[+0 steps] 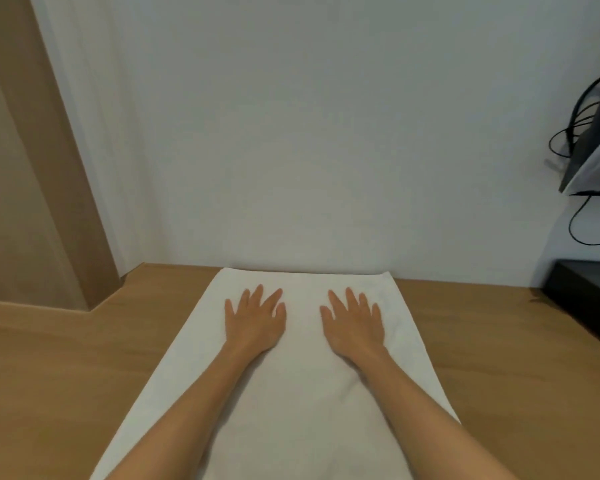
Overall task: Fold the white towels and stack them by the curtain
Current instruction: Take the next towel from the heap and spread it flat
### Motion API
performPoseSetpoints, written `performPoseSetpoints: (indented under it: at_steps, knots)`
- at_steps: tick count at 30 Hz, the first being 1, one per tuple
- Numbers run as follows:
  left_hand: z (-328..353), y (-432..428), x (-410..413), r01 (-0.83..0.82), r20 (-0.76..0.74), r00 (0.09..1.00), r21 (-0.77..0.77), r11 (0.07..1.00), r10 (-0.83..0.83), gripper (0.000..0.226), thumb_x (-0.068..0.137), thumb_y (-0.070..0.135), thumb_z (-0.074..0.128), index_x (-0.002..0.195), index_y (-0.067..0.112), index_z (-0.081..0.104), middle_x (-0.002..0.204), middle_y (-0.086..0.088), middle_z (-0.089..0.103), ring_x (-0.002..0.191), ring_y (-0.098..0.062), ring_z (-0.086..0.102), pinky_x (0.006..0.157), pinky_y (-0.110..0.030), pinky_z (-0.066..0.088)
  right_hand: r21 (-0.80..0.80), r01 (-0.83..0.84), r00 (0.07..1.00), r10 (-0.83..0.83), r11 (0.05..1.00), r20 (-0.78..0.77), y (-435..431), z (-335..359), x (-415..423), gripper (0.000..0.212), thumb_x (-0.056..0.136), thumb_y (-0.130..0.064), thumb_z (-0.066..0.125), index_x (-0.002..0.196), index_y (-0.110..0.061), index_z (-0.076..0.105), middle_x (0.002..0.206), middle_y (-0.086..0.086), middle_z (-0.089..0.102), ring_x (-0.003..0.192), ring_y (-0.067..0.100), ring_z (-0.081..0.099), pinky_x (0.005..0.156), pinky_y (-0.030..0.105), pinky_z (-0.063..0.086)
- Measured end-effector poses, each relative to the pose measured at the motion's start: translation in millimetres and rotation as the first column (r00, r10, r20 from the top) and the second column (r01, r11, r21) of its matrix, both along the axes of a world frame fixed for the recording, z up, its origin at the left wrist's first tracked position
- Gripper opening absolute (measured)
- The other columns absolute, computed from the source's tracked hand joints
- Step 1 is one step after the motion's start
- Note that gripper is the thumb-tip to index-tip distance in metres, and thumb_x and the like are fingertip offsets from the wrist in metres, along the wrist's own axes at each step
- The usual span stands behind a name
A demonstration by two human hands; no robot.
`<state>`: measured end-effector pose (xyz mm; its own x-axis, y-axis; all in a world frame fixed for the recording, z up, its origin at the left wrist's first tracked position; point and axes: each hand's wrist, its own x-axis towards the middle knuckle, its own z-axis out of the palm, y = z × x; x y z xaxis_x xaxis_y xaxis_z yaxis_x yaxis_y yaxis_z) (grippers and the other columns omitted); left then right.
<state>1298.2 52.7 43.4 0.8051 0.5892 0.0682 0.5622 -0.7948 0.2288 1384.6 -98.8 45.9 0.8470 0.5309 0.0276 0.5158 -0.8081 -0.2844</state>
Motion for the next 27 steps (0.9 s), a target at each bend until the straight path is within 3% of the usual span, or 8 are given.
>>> performPoseSetpoints:
  at_steps: [5, 10, 13, 16, 18, 22, 25, 27]
  knots:
    - [-2.5, 3.6, -0.5, -0.035, -0.023, 0.999, 0.005, 0.999, 0.035, 0.054, 0.097, 0.055, 0.012, 0.150, 0.043, 0.009, 0.161, 0.004, -0.002, 0.147, -0.022, -0.004, 0.116, -0.050, -0.007, -0.062, 0.098, 0.995, -0.097, 0.993, 0.023, -53.9, -0.3, 30.7, 0.060, 0.099, -0.055, 0.013, 0.153, -0.030, 0.007, 0.161, 0.002, -0.002, 0.148, 0.023, -0.002, 0.118, 0.041, -0.003]
    - [-0.5, 1.4, -0.1, -0.013, -0.064, 0.998, 0.005, 1.000, 0.014, 0.055, 0.098, 0.052, 0.010, 0.151, 0.038, 0.006, 0.161, 0.001, -0.003, 0.147, -0.024, -0.005, 0.116, -0.048, -0.008, -0.104, 0.121, 0.993, -0.121, 0.987, 0.001, -76.0, 4.4, 38.7, 0.057, 0.101, -0.048, 0.012, 0.153, -0.025, 0.003, 0.161, 0.004, -0.003, 0.148, 0.025, -0.003, 0.118, 0.044, -0.005]
    - [10.8, 1.6, -5.0, 0.077, -0.072, 0.994, -0.083, 0.994, -0.083, 0.054, 0.102, 0.043, 0.013, 0.153, 0.026, 0.006, 0.161, -0.003, -0.003, 0.147, -0.025, -0.005, 0.116, -0.045, -0.006, -0.200, 0.156, 0.984, -0.135, 0.967, 0.115, -71.8, 15.6, 27.1, 0.056, 0.103, -0.040, 0.011, 0.153, -0.016, 0.004, 0.160, 0.008, -0.005, 0.147, 0.026, -0.008, 0.118, 0.046, -0.007]
    - [23.7, -5.3, -19.4, 0.144, 0.001, 0.989, -0.205, 0.968, -0.147, 0.053, 0.105, 0.031, 0.019, 0.153, 0.013, 0.006, 0.161, -0.005, -0.003, 0.147, -0.023, -0.005, 0.116, -0.041, -0.005, -0.124, 0.093, 0.985, -0.074, 0.988, 0.155, -51.4, 31.4, 0.6, 0.054, 0.104, -0.031, 0.018, 0.152, -0.008, 0.009, 0.160, 0.009, 0.002, 0.148, 0.026, -0.003, 0.118, 0.045, -0.003]
    - [29.0, -14.8, -34.1, 0.180, 0.036, 0.984, -0.177, 0.968, -0.176, 0.052, 0.105, 0.026, 0.020, 0.152, 0.010, 0.005, 0.161, -0.004, -0.003, 0.147, -0.021, -0.005, 0.117, -0.038, -0.004, -0.053, 0.010, 0.995, -0.005, 0.999, 0.101, -31.3, 39.4, -25.5, 0.053, 0.104, -0.025, 0.022, 0.151, -0.005, 0.011, 0.160, 0.009, 0.007, 0.148, 0.026, 0.000, 0.118, 0.044, -0.001]
    - [29.8, -35.8, -73.4, 0.208, 0.005, 0.978, -0.147, 0.967, -0.210, 0.052, 0.105, 0.024, 0.021, 0.152, 0.009, 0.005, 0.161, -0.006, -0.002, 0.148, -0.022, -0.003, 0.117, -0.038, -0.001, -0.069, -0.074, 0.997, 0.073, 0.995, -0.012, 1.8, 34.5, -90.8, 0.056, 0.099, -0.018, 0.030, 0.151, -0.006, 0.013, 0.160, 0.007, 0.011, 0.148, 0.026, 0.000, 0.118, 0.048, -0.002]
    - [15.7, -49.5, -102.7, 0.162, -0.080, 0.983, -0.077, 0.984, -0.168, 0.053, 0.105, 0.030, 0.017, 0.153, 0.012, 0.003, 0.161, -0.006, -0.003, 0.148, -0.022, -0.004, 0.118, -0.041, -0.002, -0.058, -0.098, 0.994, 0.095, 0.994, -0.044, 9.9, 15.2, -128.6, 0.056, 0.101, -0.028, 0.023, 0.153, -0.012, 0.007, 0.161, 0.006, 0.001, 0.147, 0.025, -0.005, 0.117, 0.051, -0.006]
    - [6.3, -53.6, -113.8, 0.118, -0.060, 0.991, -0.052, 0.992, -0.121, 0.053, 0.104, 0.037, 0.012, 0.153, 0.021, 0.004, 0.161, 0.000, -0.003, 0.148, -0.019, -0.005, 0.118, -0.042, -0.005, -0.052, -0.094, 0.996, 0.094, 0.994, 0.000, 4.1, 5.9, -134.5, 0.055, 0.102, -0.036, 0.015, 0.153, -0.021, 0.003, 0.161, 0.002, -0.004, 0.147, 0.024, -0.008, 0.116, 0.052, -0.008]
